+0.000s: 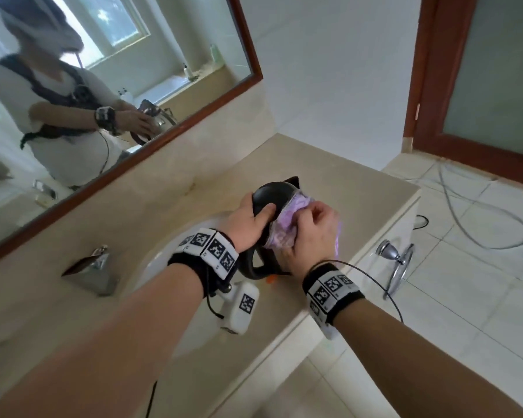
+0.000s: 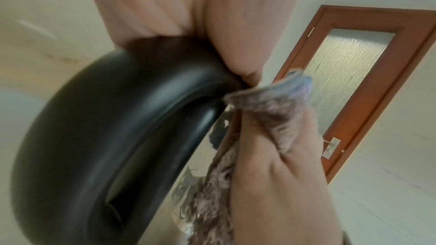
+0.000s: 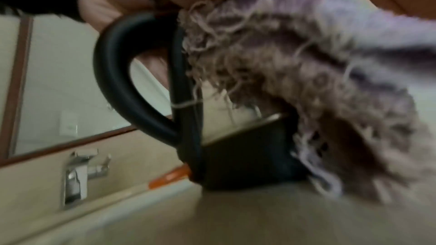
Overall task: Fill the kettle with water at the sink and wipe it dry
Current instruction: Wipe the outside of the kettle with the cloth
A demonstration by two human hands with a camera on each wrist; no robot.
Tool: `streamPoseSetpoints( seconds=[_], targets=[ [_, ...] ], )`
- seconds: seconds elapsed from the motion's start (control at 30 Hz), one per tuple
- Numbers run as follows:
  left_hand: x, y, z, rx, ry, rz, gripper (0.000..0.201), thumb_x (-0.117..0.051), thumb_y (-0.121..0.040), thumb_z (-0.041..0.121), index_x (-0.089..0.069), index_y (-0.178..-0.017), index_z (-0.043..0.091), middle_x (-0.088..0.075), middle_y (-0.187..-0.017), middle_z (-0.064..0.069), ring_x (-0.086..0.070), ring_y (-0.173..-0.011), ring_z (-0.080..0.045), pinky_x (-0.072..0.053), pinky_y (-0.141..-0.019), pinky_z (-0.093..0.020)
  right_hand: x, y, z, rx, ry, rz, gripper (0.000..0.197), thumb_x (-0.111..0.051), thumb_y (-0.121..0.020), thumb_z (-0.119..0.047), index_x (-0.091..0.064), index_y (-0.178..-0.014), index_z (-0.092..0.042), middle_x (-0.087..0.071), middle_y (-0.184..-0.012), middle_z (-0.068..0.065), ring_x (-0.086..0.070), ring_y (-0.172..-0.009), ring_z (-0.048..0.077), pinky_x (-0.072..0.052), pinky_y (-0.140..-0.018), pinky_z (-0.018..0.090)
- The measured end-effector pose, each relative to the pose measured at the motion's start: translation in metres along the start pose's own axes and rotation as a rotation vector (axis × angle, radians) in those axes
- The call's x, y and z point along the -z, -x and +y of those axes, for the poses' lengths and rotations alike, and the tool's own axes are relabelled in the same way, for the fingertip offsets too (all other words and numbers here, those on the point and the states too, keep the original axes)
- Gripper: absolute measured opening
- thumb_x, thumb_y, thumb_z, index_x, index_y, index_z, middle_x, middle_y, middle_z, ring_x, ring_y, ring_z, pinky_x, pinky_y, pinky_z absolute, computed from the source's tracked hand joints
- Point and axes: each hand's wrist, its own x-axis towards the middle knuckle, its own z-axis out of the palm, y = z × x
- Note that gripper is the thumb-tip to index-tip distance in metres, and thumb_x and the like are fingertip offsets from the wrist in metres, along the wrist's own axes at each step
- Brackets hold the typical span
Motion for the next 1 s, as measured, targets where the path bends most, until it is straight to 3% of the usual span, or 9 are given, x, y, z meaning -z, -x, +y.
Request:
streamPoseSetpoints(
  seconds=[0.07,0.13,0.23,0.37,0.43,0.53,0.7,0.83,1.0],
  targets=[
    [0.000,-0.001,-0.004,0.005,0.019,-0.014,0.051,-0.043,-0.101,0.037,-0.033,-0.144,0.011,-0.053,-0.136,-0.011,-0.052,-0.122,-0.025,-0.031,-0.090,-0.020,-0.007,0.008,0.009,0.023,0.039,0.002,0.035,-0.075,-0.055,-0.027,-0.061,-0.080,-0.009,-0.058,-0.085,0.017,-0.055,-0.080,0.035,-0.050,-0.070,0.039],
    [0.001,-0.003,-0.005,0.002,0.004,-0.022,0.052,-0.043,-0.101,0.039,-0.033,-0.144,0.012,-0.053,-0.135,-0.010,-0.052,-0.122,-0.027,-0.032,-0.090,-0.021,-0.014,0.026,0.016,0.061,0.065,-0.087,0.030,-0.074,-0.052,-0.030,-0.063,-0.075,-0.014,-0.055,-0.083,0.013,-0.054,-0.077,0.030,-0.052,-0.067,0.037],
    [0.001,-0.003,-0.006,0.005,0.011,-0.036,0.051,-0.042,-0.101,0.039,-0.033,-0.144,0.013,-0.053,-0.134,-0.008,-0.051,-0.122,-0.027,-0.032,-0.090,-0.023,-0.028,0.058,0.029,0.270,0.182,-0.091,0.016,-0.058,-0.070,-0.025,-0.068,-0.080,-0.018,-0.044,-0.088,0.006,-0.041,-0.079,0.024,-0.051,-0.067,0.037],
    [0.001,-0.004,-0.006,-0.009,0.028,-0.037,0.051,-0.046,-0.100,0.037,-0.035,-0.142,0.009,-0.054,-0.129,-0.008,-0.051,-0.122,-0.027,-0.037,-0.098,-0.029,-0.030,0.041,0.024,0.412,0.196,0.026,0.020,-0.051,-0.075,-0.025,-0.069,-0.079,-0.017,-0.036,-0.089,0.005,-0.035,-0.075,0.022,-0.033,-0.067,0.036],
    [0.000,-0.007,-0.009,-0.009,0.033,-0.036,0.053,-0.048,-0.099,0.038,-0.036,-0.140,0.007,-0.057,-0.130,-0.015,-0.054,-0.120,-0.031,-0.040,-0.103,-0.035,-0.029,0.019,0.014,0.434,0.155,0.051,0.021,-0.056,-0.070,-0.032,-0.063,-0.083,-0.017,-0.037,-0.091,0.005,-0.036,-0.077,0.022,-0.030,-0.069,0.037],
    [0.000,-0.008,-0.008,0.004,0.015,-0.050,0.055,-0.048,-0.098,0.042,-0.035,-0.140,0.009,-0.059,-0.127,-0.016,-0.057,-0.116,-0.031,-0.041,-0.100,-0.034,-0.032,0.004,0.011,0.463,0.143,0.090,0.030,-0.062,-0.062,-0.029,-0.054,-0.089,-0.019,-0.038,-0.095,0.004,-0.042,-0.078,0.024,-0.032,-0.071,0.037],
    [0.000,-0.009,-0.011,0.008,0.049,-0.043,0.050,-0.047,-0.099,0.038,-0.038,-0.139,0.010,-0.056,-0.131,-0.010,-0.053,-0.120,-0.027,-0.037,-0.098,-0.029,-0.040,0.026,0.031,0.476,0.147,0.168,0.028,-0.062,-0.067,-0.033,-0.047,-0.086,-0.019,-0.038,-0.093,0.005,-0.037,-0.079,0.021,-0.033,-0.070,0.035],
    [0.001,-0.009,-0.009,0.027,0.033,-0.046,0.050,-0.045,-0.100,0.039,-0.036,-0.140,0.012,-0.056,-0.130,-0.009,-0.055,-0.117,-0.027,-0.037,-0.091,-0.028,-0.043,0.042,0.048,0.543,0.228,0.159,0.017,-0.056,-0.071,-0.014,-0.045,-0.083,-0.019,-0.040,-0.094,0.007,-0.038,-0.079,0.023,-0.034,-0.068,0.037],
    [0.003,-0.007,-0.006,0.031,0.024,-0.040,0.049,-0.045,-0.100,0.039,-0.036,-0.139,0.012,-0.058,-0.125,-0.008,-0.056,-0.114,-0.027,-0.037,-0.088,-0.027,-0.032,0.019,0.037,0.614,0.199,0.138,0.016,-0.052,-0.073,-0.016,-0.046,-0.088,-0.016,-0.049,-0.088,0.011,-0.038,-0.076,0.022,-0.033,-0.067,0.038]
  ],
)
